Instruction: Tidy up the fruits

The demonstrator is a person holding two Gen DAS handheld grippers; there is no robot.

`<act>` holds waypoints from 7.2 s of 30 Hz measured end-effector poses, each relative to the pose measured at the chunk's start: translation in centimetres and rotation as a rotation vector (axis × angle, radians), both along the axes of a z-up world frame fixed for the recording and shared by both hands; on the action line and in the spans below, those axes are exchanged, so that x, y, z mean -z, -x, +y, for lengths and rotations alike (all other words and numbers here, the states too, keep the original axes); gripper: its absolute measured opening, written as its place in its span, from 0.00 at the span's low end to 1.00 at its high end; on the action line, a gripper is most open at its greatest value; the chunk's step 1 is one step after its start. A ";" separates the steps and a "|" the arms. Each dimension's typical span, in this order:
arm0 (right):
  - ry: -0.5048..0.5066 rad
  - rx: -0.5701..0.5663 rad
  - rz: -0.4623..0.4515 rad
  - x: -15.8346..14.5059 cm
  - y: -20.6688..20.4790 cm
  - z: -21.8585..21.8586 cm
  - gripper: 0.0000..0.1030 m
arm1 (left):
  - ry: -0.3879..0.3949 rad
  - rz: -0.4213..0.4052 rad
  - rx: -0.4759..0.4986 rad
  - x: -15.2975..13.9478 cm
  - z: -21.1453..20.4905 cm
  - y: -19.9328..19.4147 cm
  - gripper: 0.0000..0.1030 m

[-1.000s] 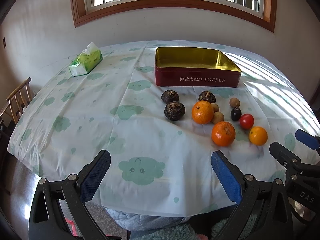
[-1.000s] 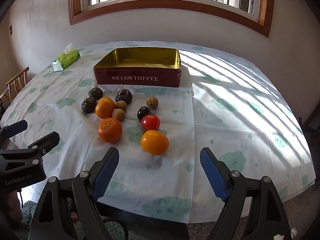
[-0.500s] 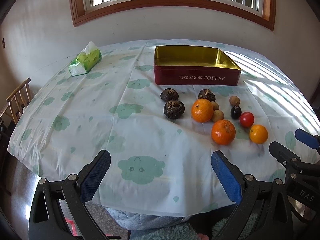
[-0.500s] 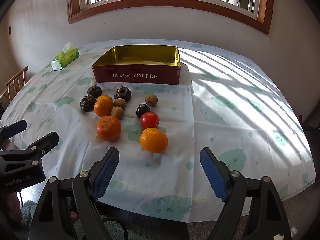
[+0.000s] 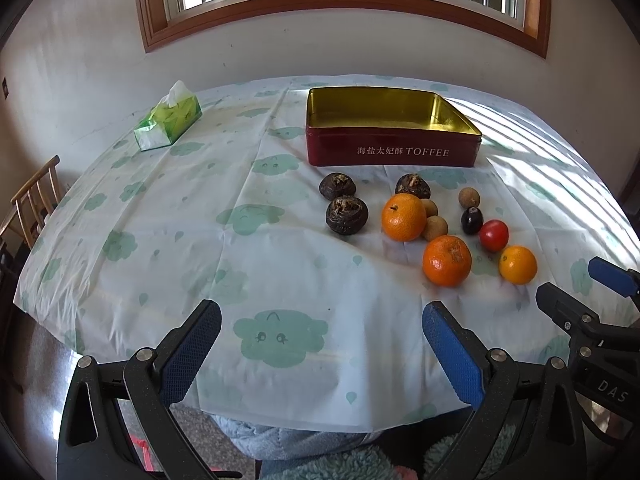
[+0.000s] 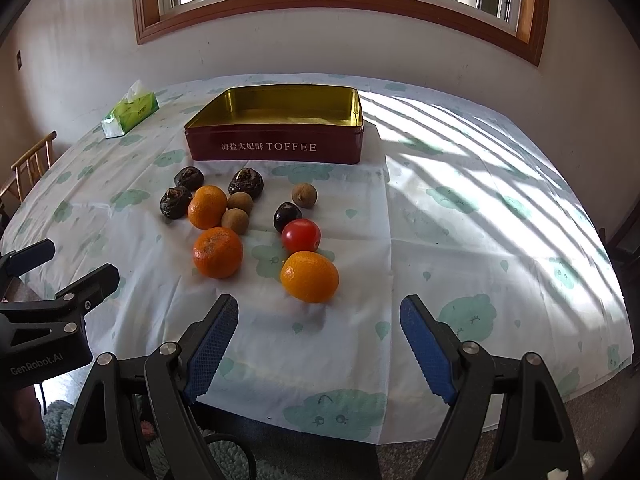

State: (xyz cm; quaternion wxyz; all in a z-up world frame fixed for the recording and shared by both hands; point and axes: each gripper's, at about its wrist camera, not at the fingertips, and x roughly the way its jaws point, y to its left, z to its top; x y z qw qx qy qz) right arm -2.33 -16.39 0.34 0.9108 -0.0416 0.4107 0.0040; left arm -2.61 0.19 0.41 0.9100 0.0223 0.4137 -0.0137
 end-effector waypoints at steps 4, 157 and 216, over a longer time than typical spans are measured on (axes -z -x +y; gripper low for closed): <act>0.000 0.000 0.003 0.1 -0.1 0.0 0.78 | -0.003 0.001 0.001 0.0 -0.1 -0.1 0.97; -0.042 0.123 0.086 1.1 -6.9 -7.3 0.34 | 0.009 -0.031 0.246 -0.3 -7.4 -6.9 0.40; -0.033 -0.066 0.130 0.9 -27.6 0.1 0.34 | -0.012 -0.002 0.014 0.0 -1.3 -26.9 0.40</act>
